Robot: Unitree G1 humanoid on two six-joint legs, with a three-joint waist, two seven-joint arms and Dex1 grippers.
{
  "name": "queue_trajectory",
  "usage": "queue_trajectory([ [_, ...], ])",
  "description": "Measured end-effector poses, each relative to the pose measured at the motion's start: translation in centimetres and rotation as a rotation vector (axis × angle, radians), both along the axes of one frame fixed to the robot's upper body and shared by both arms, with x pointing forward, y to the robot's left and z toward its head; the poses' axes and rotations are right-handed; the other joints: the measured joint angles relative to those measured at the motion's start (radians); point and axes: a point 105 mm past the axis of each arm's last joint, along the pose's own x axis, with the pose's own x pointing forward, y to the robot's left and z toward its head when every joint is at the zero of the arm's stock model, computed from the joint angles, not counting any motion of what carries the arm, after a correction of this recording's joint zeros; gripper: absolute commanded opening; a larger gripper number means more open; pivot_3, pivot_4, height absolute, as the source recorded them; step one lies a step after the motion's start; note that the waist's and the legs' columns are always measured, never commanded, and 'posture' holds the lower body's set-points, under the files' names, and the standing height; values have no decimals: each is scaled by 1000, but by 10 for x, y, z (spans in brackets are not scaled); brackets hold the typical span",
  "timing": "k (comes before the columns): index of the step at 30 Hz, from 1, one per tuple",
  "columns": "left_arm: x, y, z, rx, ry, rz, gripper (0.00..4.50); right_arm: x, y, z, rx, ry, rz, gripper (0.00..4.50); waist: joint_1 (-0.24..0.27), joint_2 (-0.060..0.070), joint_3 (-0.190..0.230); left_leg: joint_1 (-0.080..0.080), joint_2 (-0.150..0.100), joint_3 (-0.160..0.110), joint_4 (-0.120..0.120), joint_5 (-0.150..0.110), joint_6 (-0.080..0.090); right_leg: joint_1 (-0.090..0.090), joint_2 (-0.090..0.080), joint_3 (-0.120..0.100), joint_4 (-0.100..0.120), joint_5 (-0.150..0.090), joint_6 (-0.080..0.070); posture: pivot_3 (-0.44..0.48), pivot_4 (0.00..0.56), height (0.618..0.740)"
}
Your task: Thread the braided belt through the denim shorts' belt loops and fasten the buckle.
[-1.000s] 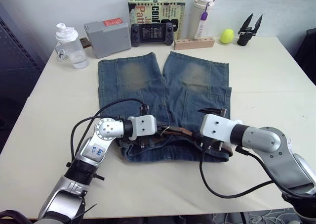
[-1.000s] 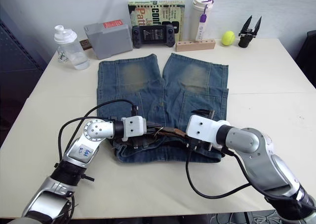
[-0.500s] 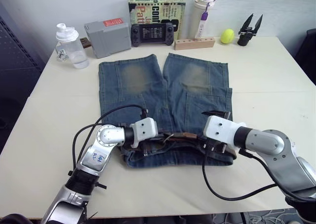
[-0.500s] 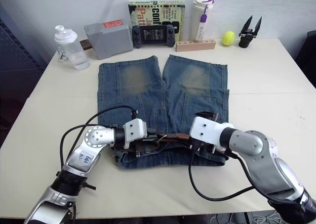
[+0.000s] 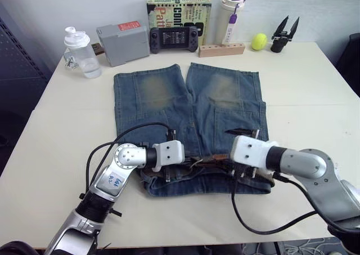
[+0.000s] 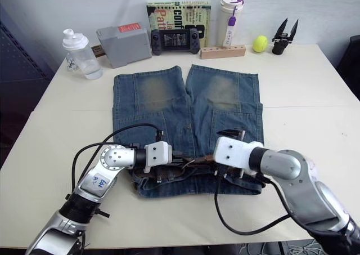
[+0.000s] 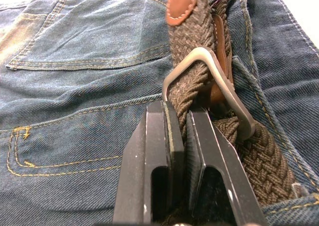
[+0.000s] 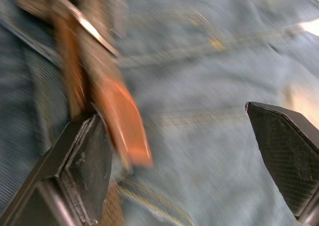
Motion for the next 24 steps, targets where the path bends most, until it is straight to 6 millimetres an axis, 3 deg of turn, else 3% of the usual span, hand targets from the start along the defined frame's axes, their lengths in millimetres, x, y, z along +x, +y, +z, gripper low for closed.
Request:
queue_trajectory([
  [6, 0, 0, 0, 1, 0, 1, 0, 1, 3, 3, -30, -51, 25, 4449, 0, 0, 0, 0, 0, 0, 0, 0, 0, 0, 0, 0, 0, 0, 0, 0, 150, 726],
  [9, 0, 0, 0, 1, 0, 2, 0, 2, 2, 4, -43, -65, 31, 3753, 0, 0, 0, 0, 0, 0, 0, 0, 0, 0, 0, 0, 0, 0, 0, 0, 150, 726],
  [13, 0, 0, 0, 1, 0, 3, 0, 1, 2, 3, -49, -63, 35, 1786, 0, 0, 0, 0, 0, 0, 0, 0, 0, 0, 0, 0, 0, 0, 0, 0, 150, 726],
  [17, 1, 1, 0, 2, 0, 6, 0, -1, -1, -2, -62, -44, 26, 213, 0, 0, 0, 0, 0, 0, 0, 0, 0, 0, 0, 0, 0, 0, 0, 0, 150, 726],
  [24, 3, 1, 1, -6, -8, 13, 0, -3, -3, -6, -69, -22, 10, 97, 0, 0, 0, 0, 0, 0, 0, 0, 0, 0, 0, 0, 0, 0, 0, 0, 150, 726],
])
